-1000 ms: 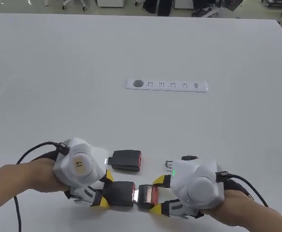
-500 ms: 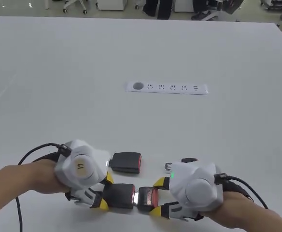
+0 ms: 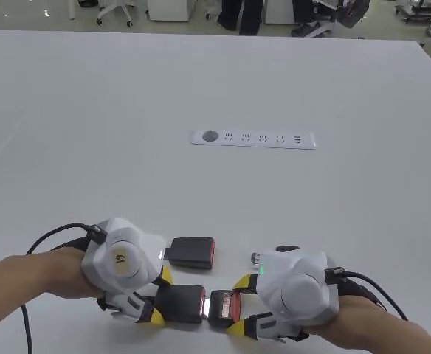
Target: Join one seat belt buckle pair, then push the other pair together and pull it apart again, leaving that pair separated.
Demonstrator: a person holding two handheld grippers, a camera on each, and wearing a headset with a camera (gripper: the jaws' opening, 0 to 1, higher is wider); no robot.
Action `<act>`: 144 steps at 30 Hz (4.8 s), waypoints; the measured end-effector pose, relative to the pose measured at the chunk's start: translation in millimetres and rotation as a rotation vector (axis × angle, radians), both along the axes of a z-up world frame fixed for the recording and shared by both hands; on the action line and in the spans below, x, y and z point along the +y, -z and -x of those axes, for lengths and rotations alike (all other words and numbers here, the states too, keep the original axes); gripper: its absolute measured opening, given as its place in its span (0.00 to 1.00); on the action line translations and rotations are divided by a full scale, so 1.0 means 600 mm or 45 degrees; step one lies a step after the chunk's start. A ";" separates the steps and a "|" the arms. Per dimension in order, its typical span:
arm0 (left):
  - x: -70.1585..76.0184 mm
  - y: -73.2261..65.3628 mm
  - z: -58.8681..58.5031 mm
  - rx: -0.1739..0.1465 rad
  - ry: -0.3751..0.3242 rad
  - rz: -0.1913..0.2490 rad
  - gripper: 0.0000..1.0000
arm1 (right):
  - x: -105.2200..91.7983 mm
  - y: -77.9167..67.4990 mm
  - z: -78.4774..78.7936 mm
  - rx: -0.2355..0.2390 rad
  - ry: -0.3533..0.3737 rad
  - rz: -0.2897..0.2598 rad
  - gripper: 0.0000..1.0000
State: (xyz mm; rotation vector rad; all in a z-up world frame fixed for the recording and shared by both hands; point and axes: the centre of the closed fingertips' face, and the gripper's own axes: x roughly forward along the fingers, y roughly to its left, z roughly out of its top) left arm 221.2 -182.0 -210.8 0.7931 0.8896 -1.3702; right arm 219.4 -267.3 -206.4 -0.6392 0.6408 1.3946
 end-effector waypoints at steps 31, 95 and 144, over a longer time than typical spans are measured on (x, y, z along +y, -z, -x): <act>0.019 -0.078 -0.046 -0.069 -0.146 0.034 0.48 | -0.026 -0.061 -0.047 -0.066 0.119 -0.065 0.48; -0.006 0.001 -0.146 -0.010 -0.070 -0.047 0.38 | -0.165 0.004 -0.146 -0.071 0.084 0.134 0.35; -0.005 0.001 -0.147 0.004 -0.061 -0.061 0.32 | -0.146 0.004 -0.144 -0.059 0.036 0.127 0.31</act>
